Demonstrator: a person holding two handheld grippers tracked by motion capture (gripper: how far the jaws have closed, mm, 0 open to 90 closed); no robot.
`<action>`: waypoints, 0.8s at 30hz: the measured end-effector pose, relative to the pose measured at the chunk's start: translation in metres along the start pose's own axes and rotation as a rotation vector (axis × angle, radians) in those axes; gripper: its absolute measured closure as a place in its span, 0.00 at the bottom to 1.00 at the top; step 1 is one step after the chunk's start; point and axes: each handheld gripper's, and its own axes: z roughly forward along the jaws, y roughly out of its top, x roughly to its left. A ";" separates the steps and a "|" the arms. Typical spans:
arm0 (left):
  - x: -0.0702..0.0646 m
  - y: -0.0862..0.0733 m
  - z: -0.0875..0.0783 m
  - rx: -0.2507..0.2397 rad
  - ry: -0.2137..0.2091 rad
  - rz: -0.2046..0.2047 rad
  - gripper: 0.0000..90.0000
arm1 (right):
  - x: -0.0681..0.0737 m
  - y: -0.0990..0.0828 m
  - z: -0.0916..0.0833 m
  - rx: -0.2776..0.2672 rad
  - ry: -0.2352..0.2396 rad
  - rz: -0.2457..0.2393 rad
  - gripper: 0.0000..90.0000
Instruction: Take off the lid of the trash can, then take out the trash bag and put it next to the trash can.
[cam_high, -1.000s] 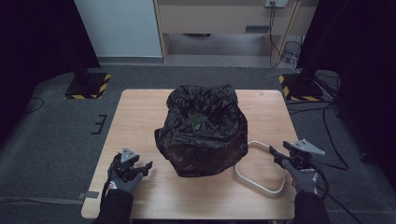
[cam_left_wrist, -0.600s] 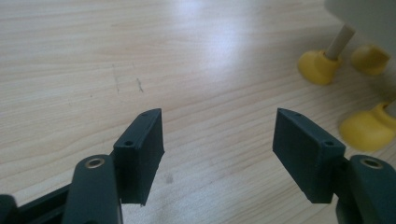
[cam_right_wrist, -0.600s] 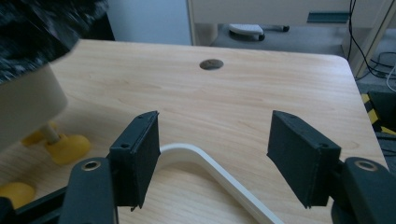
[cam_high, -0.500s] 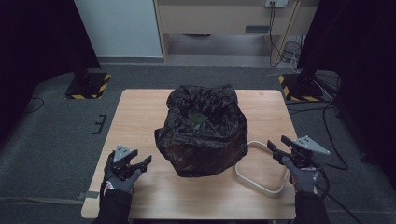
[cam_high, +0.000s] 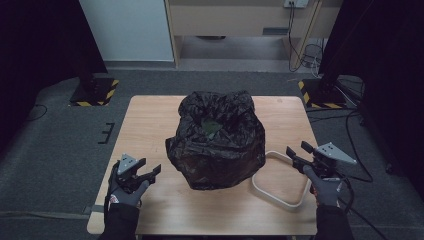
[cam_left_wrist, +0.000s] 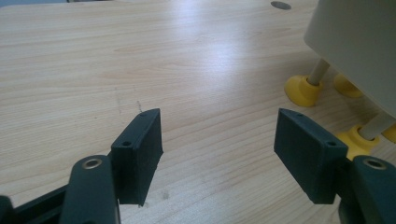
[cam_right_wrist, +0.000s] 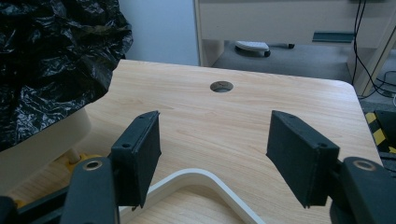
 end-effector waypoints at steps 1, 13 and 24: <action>0.000 0.000 -0.001 -0.003 -0.002 -0.003 0.35 | 0.001 0.001 -0.001 0.005 0.001 0.006 0.39; 0.003 0.016 -0.013 -0.066 -0.006 -0.022 0.35 | 0.005 0.014 -0.007 -0.036 0.004 -0.001 0.38; 0.003 0.039 -0.028 -0.140 -0.003 -0.026 0.33 | 0.017 0.042 -0.008 -0.088 0.036 0.001 0.38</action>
